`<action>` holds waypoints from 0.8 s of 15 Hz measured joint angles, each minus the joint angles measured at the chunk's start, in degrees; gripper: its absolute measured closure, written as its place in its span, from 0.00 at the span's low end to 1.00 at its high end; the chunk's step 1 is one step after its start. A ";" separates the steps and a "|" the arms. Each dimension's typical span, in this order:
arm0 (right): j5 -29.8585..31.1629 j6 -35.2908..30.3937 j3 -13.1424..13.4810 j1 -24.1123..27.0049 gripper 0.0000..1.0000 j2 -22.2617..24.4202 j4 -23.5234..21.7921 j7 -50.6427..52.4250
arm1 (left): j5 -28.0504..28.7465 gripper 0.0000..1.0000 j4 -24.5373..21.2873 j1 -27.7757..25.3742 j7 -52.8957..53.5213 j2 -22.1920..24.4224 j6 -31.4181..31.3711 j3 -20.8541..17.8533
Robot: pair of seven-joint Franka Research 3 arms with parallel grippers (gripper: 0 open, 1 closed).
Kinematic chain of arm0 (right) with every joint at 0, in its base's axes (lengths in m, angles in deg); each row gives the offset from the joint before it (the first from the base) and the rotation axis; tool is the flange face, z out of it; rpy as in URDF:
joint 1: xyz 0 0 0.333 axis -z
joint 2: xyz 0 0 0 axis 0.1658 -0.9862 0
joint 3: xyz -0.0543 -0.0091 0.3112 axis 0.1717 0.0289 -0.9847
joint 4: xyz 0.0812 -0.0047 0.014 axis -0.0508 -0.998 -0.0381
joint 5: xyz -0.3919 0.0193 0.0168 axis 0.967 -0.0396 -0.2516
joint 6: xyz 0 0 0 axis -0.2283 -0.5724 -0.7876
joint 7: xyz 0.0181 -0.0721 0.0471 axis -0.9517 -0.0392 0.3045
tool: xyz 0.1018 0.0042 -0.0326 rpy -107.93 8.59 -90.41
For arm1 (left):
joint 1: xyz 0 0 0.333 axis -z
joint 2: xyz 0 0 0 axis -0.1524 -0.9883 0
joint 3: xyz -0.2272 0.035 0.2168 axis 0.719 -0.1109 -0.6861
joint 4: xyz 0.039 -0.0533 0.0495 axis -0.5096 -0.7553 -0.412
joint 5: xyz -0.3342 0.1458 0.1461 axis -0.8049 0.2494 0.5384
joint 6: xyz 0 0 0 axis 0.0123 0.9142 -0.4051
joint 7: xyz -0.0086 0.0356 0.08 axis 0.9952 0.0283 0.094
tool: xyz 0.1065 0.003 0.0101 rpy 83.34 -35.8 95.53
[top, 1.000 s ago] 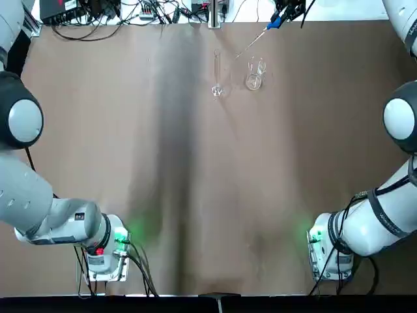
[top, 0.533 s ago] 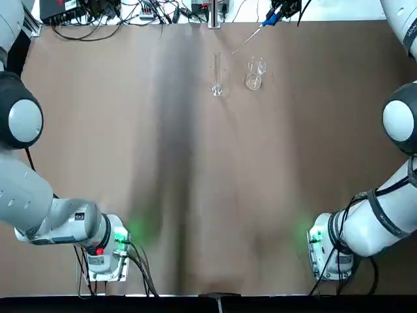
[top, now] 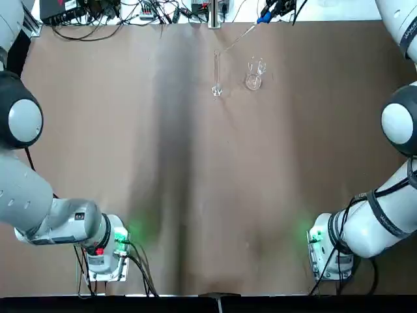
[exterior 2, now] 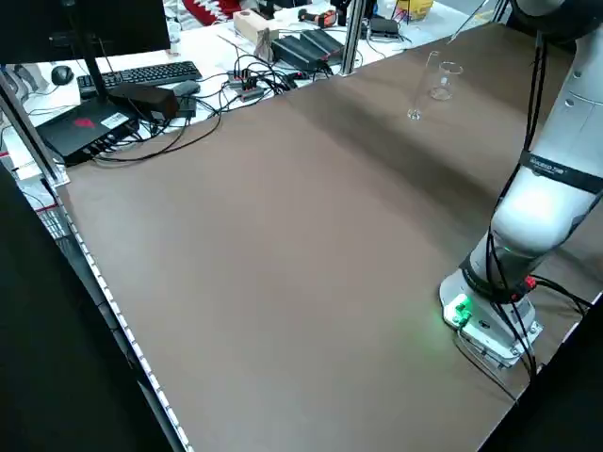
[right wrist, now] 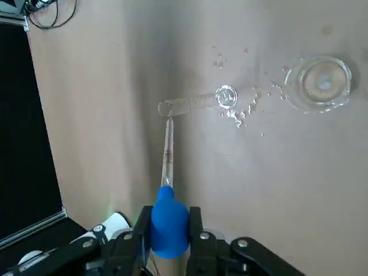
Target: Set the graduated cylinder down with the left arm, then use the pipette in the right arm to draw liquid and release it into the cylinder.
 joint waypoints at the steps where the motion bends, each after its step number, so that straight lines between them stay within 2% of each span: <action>1: -0.01 0.45 0.00 -0.30 0.70 0.00 0.00 -0.15 | 0.00 0.00 -0.02 -0.06 0.00 0.00 0.00 -0.03; 12: -0.06 4.94 -0.02 -3.41 0.70 -0.10 -0.01 -1.36 | 0.00 0.00 -0.06 -0.10 0.00 0.00 0.00 -0.10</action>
